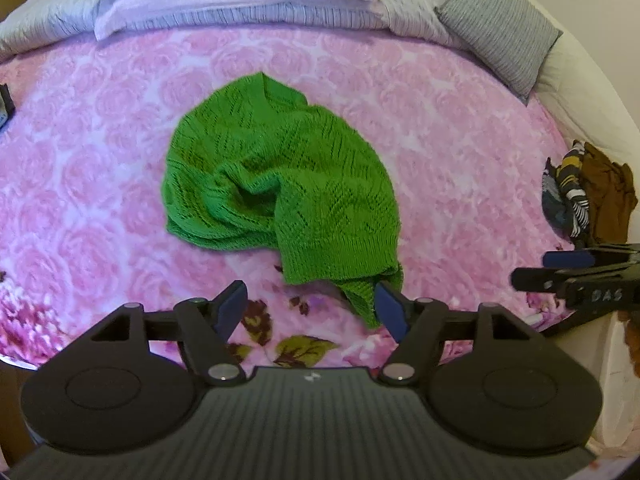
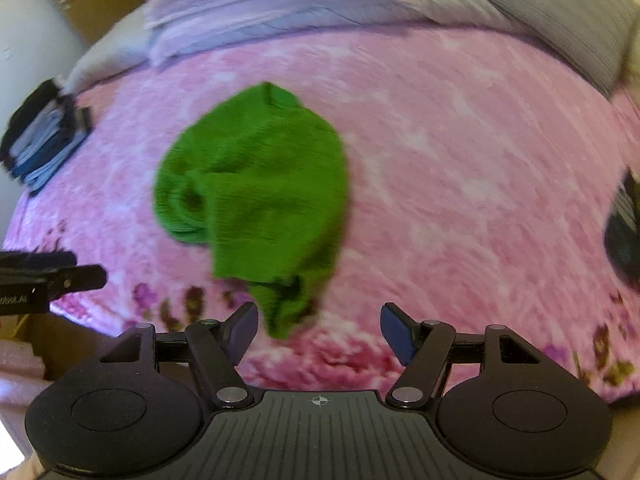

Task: Fold large clothes

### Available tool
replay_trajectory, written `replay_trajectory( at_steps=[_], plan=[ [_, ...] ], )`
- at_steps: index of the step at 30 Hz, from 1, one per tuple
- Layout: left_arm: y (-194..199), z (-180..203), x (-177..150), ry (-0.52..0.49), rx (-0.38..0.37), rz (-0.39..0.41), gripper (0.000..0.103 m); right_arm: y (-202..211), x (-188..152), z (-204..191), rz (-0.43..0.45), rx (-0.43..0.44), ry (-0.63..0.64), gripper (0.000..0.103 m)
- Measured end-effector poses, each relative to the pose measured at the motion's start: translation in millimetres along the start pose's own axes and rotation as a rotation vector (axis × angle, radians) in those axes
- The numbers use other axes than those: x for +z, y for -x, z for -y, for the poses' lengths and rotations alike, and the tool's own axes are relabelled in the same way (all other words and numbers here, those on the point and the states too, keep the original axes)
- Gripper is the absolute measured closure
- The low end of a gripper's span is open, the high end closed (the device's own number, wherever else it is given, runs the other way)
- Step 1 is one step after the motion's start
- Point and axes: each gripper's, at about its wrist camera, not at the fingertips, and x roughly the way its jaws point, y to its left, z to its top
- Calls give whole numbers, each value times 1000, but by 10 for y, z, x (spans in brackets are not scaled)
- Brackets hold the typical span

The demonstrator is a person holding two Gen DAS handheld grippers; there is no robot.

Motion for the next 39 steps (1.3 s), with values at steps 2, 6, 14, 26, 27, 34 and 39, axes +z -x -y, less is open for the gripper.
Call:
replay_trajectory(
  at_steps=[2, 6, 14, 26, 27, 34, 39],
  plan=[
    [-145, 50, 14, -14, -1, -2, 35, -17, 1, 244, -8, -22, -56, 38],
    [-431, 157, 67, -49, 0, 16, 28, -7, 5, 738, 16, -73, -198, 38],
    [-1167, 254, 362, -72, 14, 43, 22, -56, -89, 1492, 28, -115, -465, 38],
    [-2074, 414, 658, -223, 136, -22, 85, -372, -246, 1653, -41, -125, -534, 38],
    [-2061, 396, 650, -235, 131, -13, 89, -395, -228, 1648, -44, -123, -529, 38],
    [-1102, -400, 745, -47, 133, 186, 97, -516, 129, 1500, -31, -108, -476, 38],
    [-225, -1636, 576, 208, 307, 255, 97, -690, 506, 1155, -15, -74, -417, 38]
  ],
)
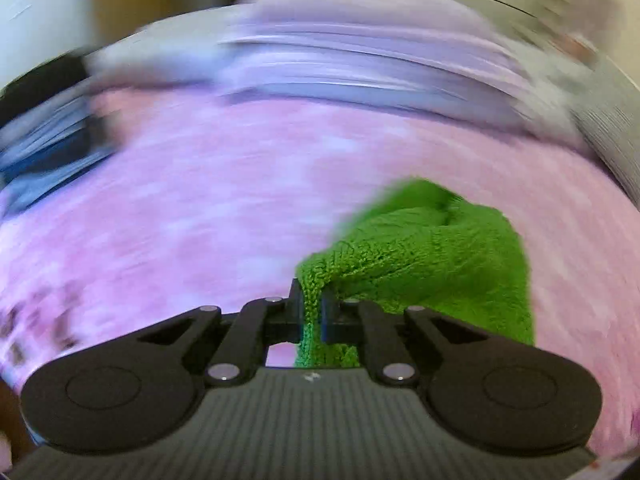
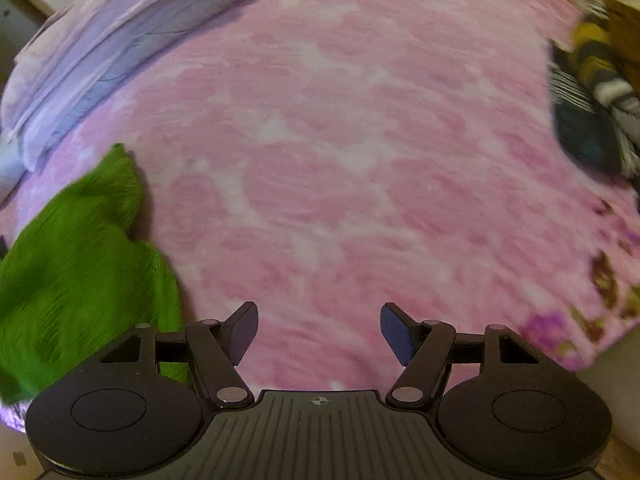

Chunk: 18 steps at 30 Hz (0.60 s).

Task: Fold large clothes

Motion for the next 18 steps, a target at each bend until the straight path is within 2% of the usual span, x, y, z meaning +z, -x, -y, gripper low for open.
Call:
replay_trajectory(
  at_steps=[4, 7, 9, 10, 11, 12, 13, 15, 18],
  plan=[
    [38, -1001, -145, 91, 211, -66, 96, -145, 22, -501, -2, 32, 44, 38],
    [-191, -1638, -322, 157, 274, -240, 92, -281, -56, -901, -10, 29, 72, 38],
    [-295, -1835, -345, 129, 271, -287, 92, -382, -119, -1156, -18, 4, 74, 38],
    [-330, -1901, -308, 107, 254, -290, 91, -432, -146, -1251, -22, 1, 73, 38],
    [-391, -1974, -207, 98, 223, -283, 85, -486, -179, -1356, -26, 3, 72, 38],
    [-444, -2048, -93, 92, 175, -280, 73, -539, -201, -1471, -24, 0, 71, 38],
    [-481, -2074, 3, 79, 135, -267, 67, -596, -222, -1603, -13, -6, 69, 38],
    [-644, -2112, 222, 37, 59, -236, 67, -712, -266, -1794, 7, -9, 62, 38],
    [-1091, -1963, 591, -64, -116, -226, 57, -920, -324, -1997, 35, -40, 23, 38]
  ],
)
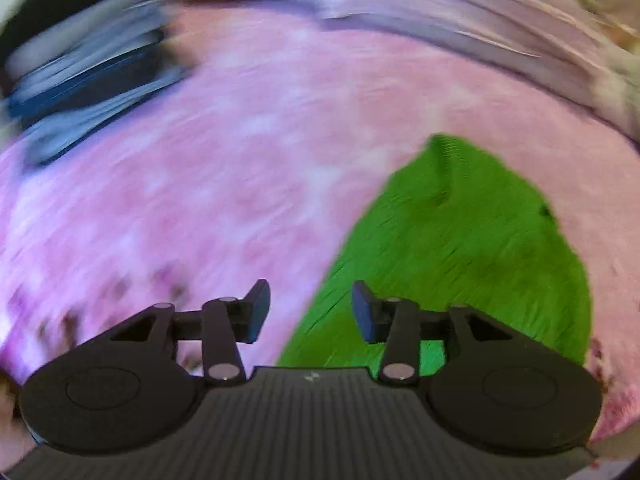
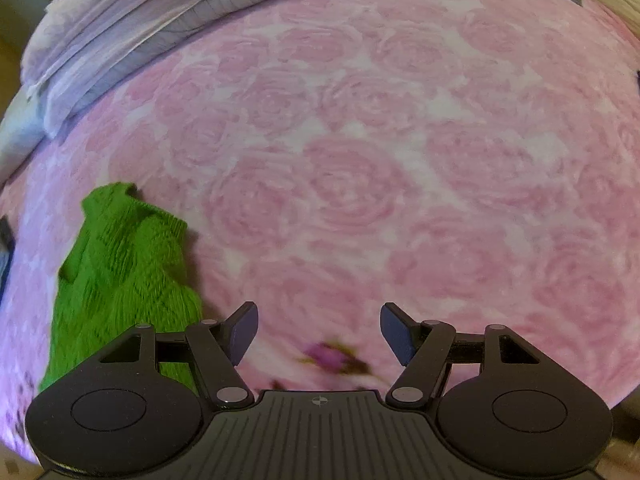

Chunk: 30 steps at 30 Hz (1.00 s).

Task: Fold large clothes

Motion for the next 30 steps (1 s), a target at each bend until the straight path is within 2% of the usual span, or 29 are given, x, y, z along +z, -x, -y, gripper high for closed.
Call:
replay_trajectory(
  at_steps=[4, 6, 8, 12, 15, 17, 18, 19, 20, 23, 26, 27, 30],
  plan=[
    [-590, 354, 519, -176, -186, 7, 36, -146, -66, -74, 34, -51, -73, 38],
    [-889, 556, 717, -236, -250, 2, 35, -173, -107, -37, 41, -81, -97, 38],
    [-1229, 778, 916, -255, -307, -19, 35, -192, -156, 1, 42, -118, -108, 38],
    [-1893, 1043, 1111, -195, -397, -67, 36, -194, -328, 206, 24, -189, -138, 38],
    [-2204, 1041, 1168, -43, -439, -102, 44, -223, -463, 350, -3, -224, -180, 38],
    [-2338, 997, 1177, 75, -486, -118, 61, -265, -509, 419, -18, -244, -198, 38],
    [-2391, 984, 1171, 114, -521, -128, 77, -279, -533, 431, -21, -248, -201, 38],
    [-2414, 995, 1162, 126, -536, -137, 99, -298, -540, 424, -24, -251, -205, 38],
    [-2415, 1014, 1155, 125, -552, -135, 102, -322, -531, 422, -26, -250, -205, 38],
    [-2115, 924, 1129, 104, -562, -63, 103, -390, -440, 340, -25, -224, -179, 38],
    [-1527, 449, 997, 161, -578, 21, 103, -441, -333, 168, -10, -179, -121, 38],
    [-1317, 233, 915, 180, -559, 44, 103, -469, -292, 106, -5, -160, -104, 38],
    [-944, -320, 677, 239, -424, 47, 103, -627, -136, -130, 0, -77, -47, 38]
  ],
)
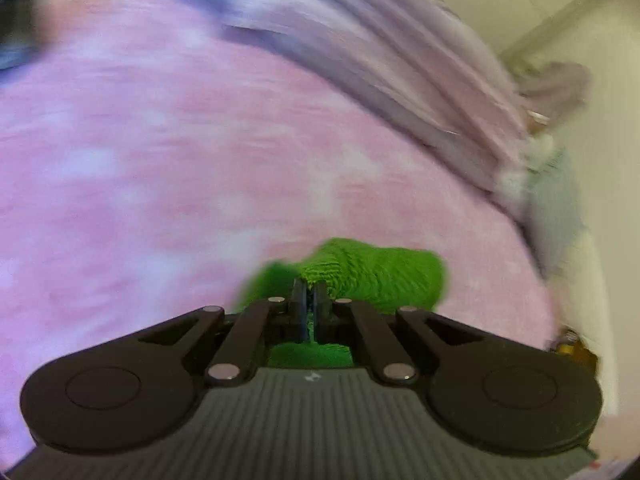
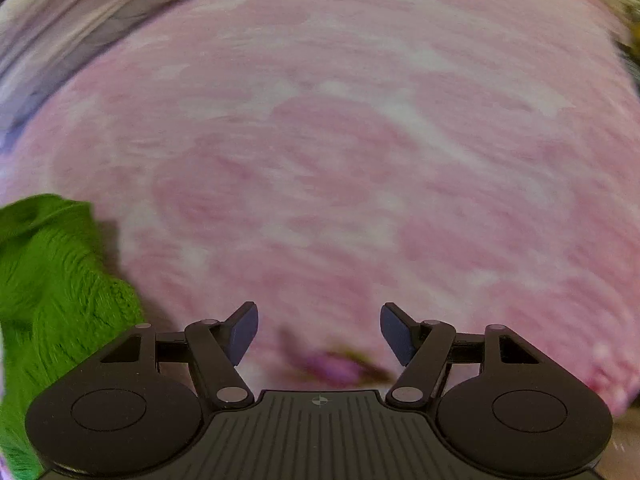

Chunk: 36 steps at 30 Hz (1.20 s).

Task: Fold large clothes

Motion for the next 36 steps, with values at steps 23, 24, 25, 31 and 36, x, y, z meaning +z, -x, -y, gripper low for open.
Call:
replay_trajectory(
  at_steps=[23, 24, 25, 31, 36],
  plan=[
    [404, -662, -388, 91, 231, 70, 102, -558, 225, -1955, 54, 666, 509, 102],
    [441, -592, -336, 77, 223, 88, 103, -428, 286, -1855, 97, 669, 452, 102],
    [492, -485, -253, 56, 205, 111, 103, -258, 389, -1722, 137, 690, 366, 102],
    [656, 479, 467, -168, 17, 253, 103, 809, 992, -1269, 392, 688, 235, 102],
    [368, 1300, 1148, -243, -150, 255, 94, 1068, 1453, -1106, 488, 470, 100, 100]
  ],
)
